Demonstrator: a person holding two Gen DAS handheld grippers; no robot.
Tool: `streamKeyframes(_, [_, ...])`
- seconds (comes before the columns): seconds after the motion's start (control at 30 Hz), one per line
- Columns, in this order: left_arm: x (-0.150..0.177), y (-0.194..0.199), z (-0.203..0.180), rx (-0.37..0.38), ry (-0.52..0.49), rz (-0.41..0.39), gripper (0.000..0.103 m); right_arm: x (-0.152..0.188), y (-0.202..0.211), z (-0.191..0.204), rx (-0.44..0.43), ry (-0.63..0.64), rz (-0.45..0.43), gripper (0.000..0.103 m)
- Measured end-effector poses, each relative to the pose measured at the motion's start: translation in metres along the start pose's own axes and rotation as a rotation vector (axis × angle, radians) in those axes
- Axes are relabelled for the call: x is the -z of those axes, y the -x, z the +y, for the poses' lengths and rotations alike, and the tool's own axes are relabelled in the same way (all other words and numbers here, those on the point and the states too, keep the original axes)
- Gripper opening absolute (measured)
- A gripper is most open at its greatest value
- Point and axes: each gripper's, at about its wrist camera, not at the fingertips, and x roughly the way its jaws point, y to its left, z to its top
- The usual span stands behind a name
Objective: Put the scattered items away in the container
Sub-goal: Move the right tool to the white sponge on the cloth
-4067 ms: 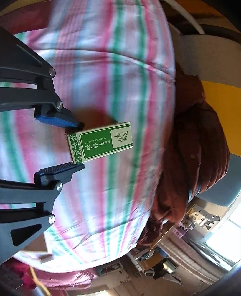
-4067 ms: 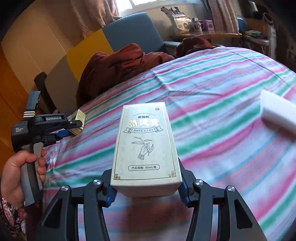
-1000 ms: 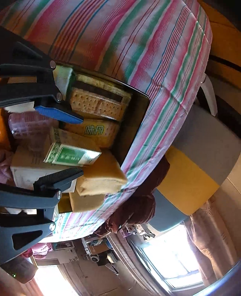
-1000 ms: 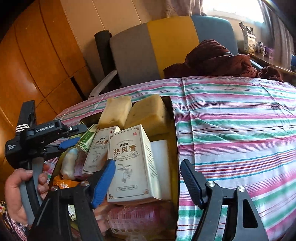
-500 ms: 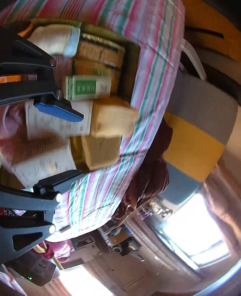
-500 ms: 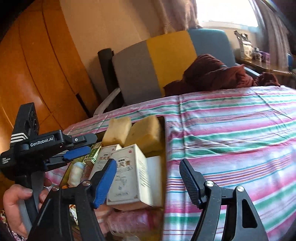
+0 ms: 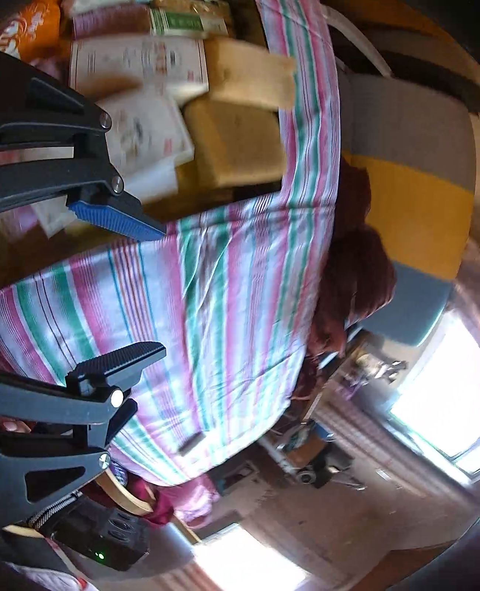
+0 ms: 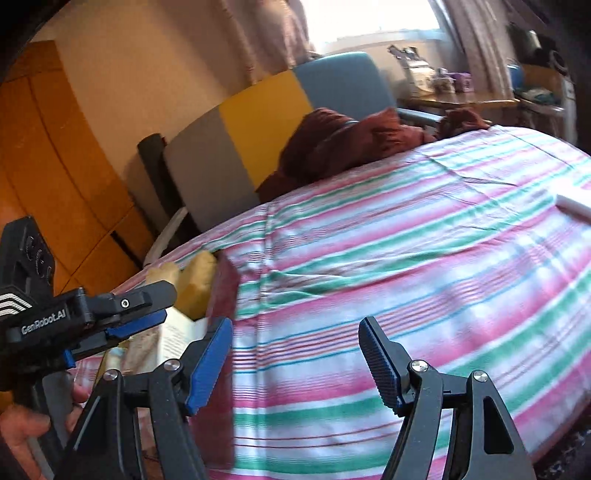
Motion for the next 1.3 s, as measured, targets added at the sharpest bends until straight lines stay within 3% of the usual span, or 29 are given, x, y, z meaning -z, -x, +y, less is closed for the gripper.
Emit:
streamKeyframes(0.2, [0.007, -0.038, -0.036, -0.039, -0.104, 0.082, 0.058, 0.000, 0.010, -0.047, 0.068, -0.064, -0.006, 0.076])
streamKeyframes(0.43, [0.013, -0.066, -0.071, -0.128, -0.226, 0.090, 0.059, -0.007, 0.023, -0.091, 0.129, -0.129, -0.031, 0.079])
streamKeyframes(0.9, [0.012, -0.101, -0.092, -0.190, -0.259, 0.115, 0.059, -0.014, 0.024, -0.142, 0.185, -0.171, -0.013, 0.082])
streamKeyframes(1.3, [0.008, -0.122, -0.097, -0.192, -0.247, 0.134, 0.059, -0.048, 0.014, -0.184, 0.324, -0.047, 0.036, 0.084])
